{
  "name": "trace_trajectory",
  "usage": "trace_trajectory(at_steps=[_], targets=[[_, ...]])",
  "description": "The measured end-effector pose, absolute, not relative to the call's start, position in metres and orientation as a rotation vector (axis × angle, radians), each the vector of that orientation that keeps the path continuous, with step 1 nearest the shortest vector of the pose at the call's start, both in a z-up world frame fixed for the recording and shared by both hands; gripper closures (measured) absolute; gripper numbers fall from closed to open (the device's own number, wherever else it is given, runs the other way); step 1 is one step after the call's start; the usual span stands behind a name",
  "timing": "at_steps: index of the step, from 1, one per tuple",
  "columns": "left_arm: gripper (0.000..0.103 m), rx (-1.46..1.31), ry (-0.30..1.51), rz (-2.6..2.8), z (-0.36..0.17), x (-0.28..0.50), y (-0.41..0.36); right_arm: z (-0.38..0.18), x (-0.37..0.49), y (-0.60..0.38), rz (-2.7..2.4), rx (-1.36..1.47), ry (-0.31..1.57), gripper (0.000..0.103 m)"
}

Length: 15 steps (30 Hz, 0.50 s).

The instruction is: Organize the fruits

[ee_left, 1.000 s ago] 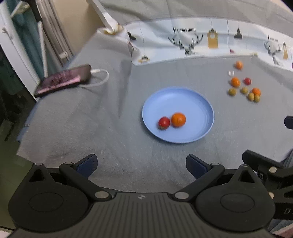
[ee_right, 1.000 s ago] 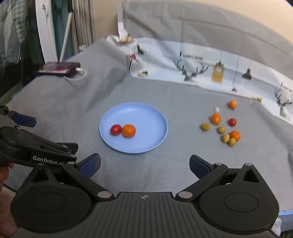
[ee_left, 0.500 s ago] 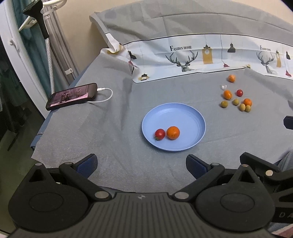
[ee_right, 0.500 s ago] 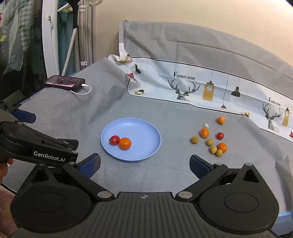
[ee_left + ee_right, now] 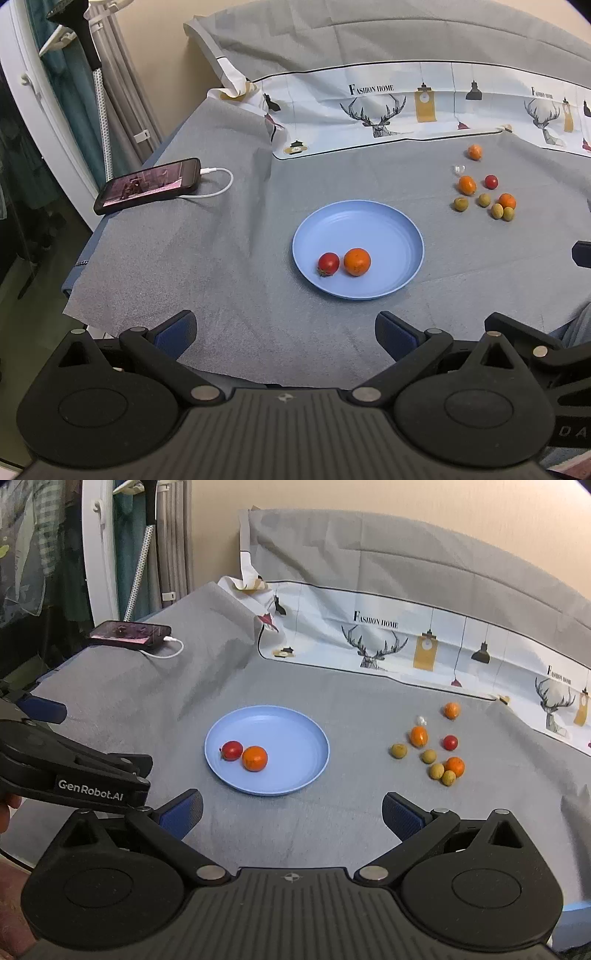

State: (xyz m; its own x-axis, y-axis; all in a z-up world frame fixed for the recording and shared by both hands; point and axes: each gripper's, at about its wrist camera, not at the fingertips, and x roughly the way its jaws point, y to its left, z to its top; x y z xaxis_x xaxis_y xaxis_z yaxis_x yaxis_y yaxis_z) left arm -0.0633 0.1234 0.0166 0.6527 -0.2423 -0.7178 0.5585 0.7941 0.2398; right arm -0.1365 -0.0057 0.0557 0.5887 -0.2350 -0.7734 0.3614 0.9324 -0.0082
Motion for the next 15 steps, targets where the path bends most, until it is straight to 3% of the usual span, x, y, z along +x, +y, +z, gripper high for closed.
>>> trace_trajectory(at_steps=[15], targets=[[0.000, 0.492, 0.747, -0.472, 0.0084, -0.0597, 0.1160, 0.0463, -0.1310, -0.0113, -0.349, 0.171, 0.908, 0.001]])
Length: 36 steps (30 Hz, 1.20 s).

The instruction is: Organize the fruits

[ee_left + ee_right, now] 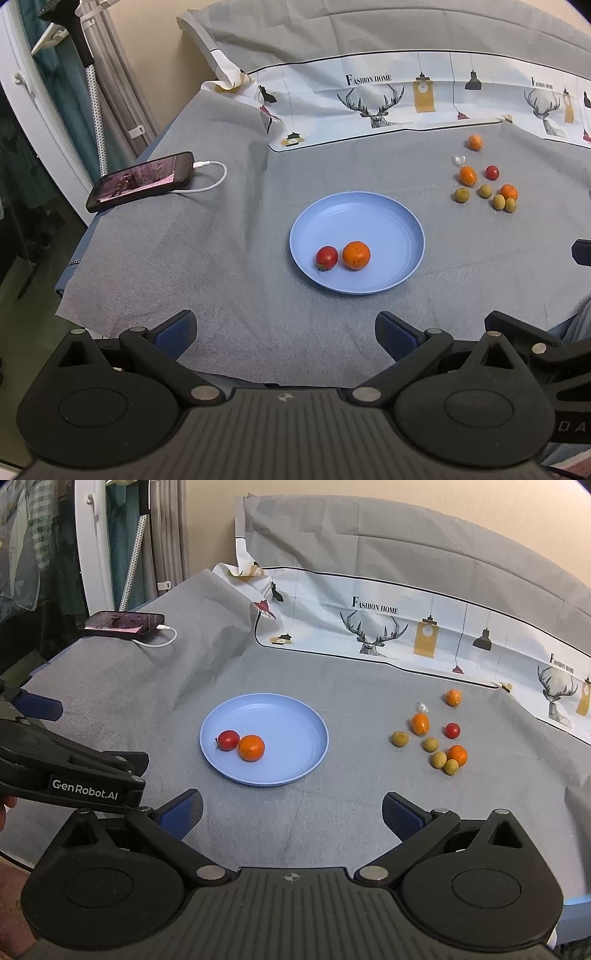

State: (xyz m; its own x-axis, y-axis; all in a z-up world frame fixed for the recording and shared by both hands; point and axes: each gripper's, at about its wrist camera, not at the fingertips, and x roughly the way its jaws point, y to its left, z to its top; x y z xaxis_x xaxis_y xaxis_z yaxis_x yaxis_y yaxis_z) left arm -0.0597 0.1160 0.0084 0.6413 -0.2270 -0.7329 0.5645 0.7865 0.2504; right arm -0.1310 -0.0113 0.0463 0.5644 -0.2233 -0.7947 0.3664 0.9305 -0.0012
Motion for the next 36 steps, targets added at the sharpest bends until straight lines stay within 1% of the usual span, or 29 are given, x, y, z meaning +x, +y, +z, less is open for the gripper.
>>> trace_trajectory(at_steps=[24, 36], targets=[[0.000, 0.513, 0.759, -0.439, 0.006, -0.049, 0.106, 0.036, -0.132, -0.028, -0.381, 0.219, 0.911, 0.001], [0.000, 0.537, 0.777, -0.437, 0.003, -0.040, 0.080, 0.018, -0.140, -0.053, -0.436, 0.306, 0.926, 0.001]])
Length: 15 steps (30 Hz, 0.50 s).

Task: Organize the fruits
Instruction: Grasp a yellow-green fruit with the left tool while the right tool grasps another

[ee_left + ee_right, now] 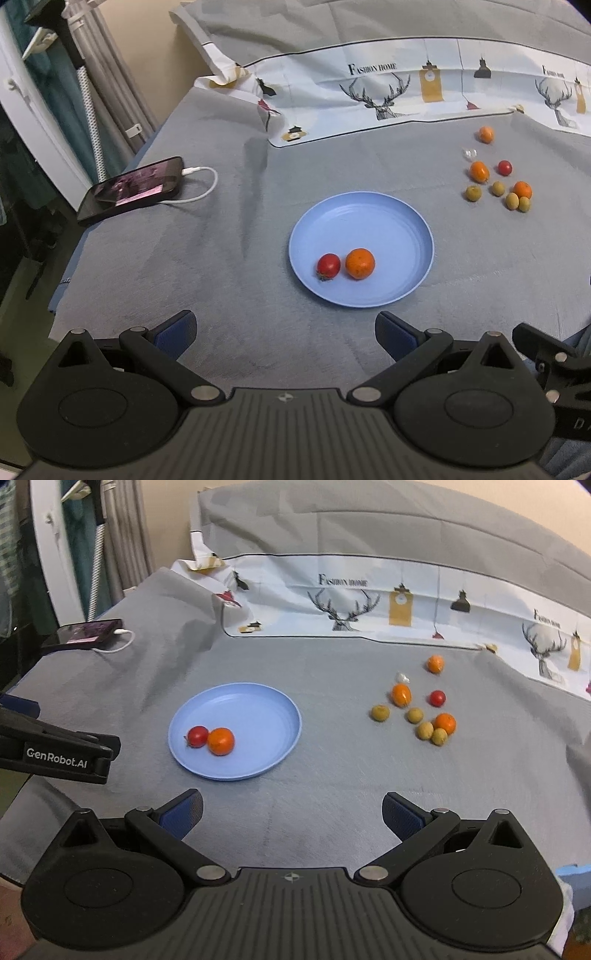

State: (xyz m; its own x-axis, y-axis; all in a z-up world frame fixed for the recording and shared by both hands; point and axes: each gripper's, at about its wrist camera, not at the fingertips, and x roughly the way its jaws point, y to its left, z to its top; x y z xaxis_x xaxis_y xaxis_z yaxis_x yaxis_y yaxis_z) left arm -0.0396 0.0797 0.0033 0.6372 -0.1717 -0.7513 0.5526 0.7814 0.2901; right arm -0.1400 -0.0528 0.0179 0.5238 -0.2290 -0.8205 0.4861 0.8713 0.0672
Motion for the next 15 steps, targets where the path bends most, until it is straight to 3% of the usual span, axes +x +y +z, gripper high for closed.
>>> trace_trajectory(at_steps=[8, 15], targets=[[0.000, 0.542, 0.835, -0.493, -0.006, -0.026, 0.036, 0.000, -0.152, -0.107, -0.622, 0.323, 0.901, 0.001], [0.000, 0.536, 0.866, -0.599, -0.023, -0.010, -0.047, -0.043, -0.163, -0.185, -0.834, 0.349, 0.889, 0.001]])
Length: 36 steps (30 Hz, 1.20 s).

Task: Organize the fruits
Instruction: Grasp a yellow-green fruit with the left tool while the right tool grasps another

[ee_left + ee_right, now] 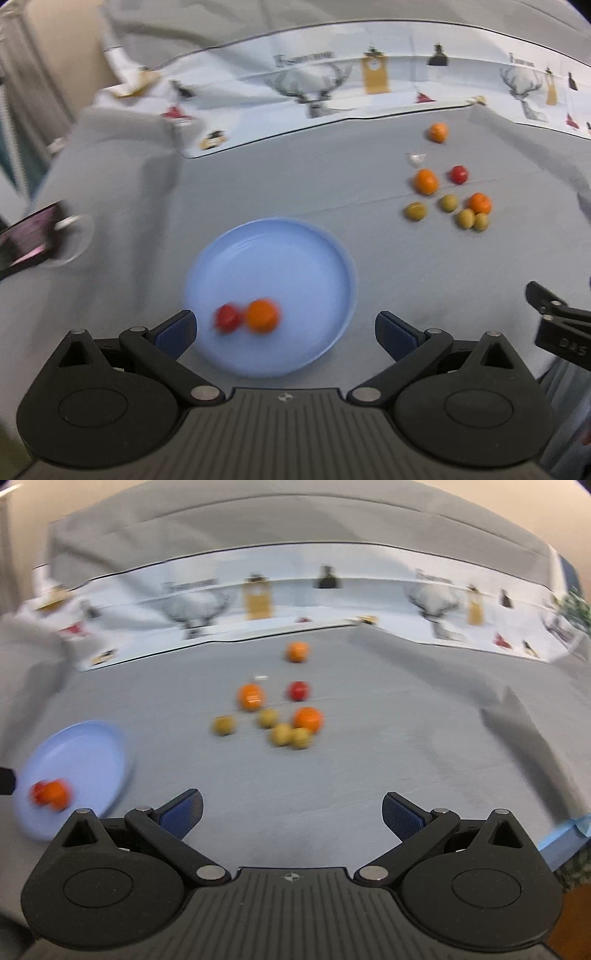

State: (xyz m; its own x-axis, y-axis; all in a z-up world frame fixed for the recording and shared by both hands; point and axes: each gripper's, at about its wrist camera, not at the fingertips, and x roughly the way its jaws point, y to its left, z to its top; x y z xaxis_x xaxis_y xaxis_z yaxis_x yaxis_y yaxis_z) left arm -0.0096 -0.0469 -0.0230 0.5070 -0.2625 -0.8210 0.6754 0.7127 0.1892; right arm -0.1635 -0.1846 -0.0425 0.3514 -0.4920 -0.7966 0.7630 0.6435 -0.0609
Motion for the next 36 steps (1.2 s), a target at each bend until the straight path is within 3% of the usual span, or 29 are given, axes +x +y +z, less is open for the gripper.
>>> trace_trajectory(at_steps=[14, 19, 24, 25, 26, 27, 28, 29, 36], targets=[[0.000, 0.671, 0.927, -0.751, -0.136, 0.040, -0.232, -0.169, -0.110, -0.292, -0.830, 0.337, 0.953, 0.001], [0.000, 0.684, 0.969, -0.736, -0.171, 0.061, -0.267, -0.181, -0.101, -0.292, -0.834, 0.295, 0.885, 0.001], [0.002, 0.605, 0.992, -0.745, -0.173, 0.077, -0.267, -0.180, -0.102, -0.292, -0.839, 0.304, 0.876, 0.003], [0.016, 0.587, 0.985, -0.750, -0.172, 0.078, -0.265, -0.178, -0.103, -0.290, -0.831, 0.314, 0.872, 0.006], [0.047, 0.562, 0.988, -0.784, -0.169, 0.077, -0.263, -0.176, -0.103, -0.288, -0.817, 0.315, 0.865, 0.021], [0.066, 0.534, 0.996, -0.845, -0.165, 0.075, -0.260, -0.172, -0.103, -0.285, -0.806, 0.312, 0.861, 0.034], [0.072, 0.534, 0.987, -0.869, -0.161, 0.071, -0.257, -0.169, -0.104, -0.282, -0.804, 0.326, 0.855, 0.064], [0.072, 0.539, 0.967, -0.872, -0.160, 0.068, -0.256, -0.167, -0.106, -0.282, -0.812, 0.342, 0.852, 0.077], [0.072, 0.556, 0.963, -0.868, -0.147, 0.048, -0.238, -0.164, -0.118, -0.289, -0.873, 0.370, 0.827, 0.077]])
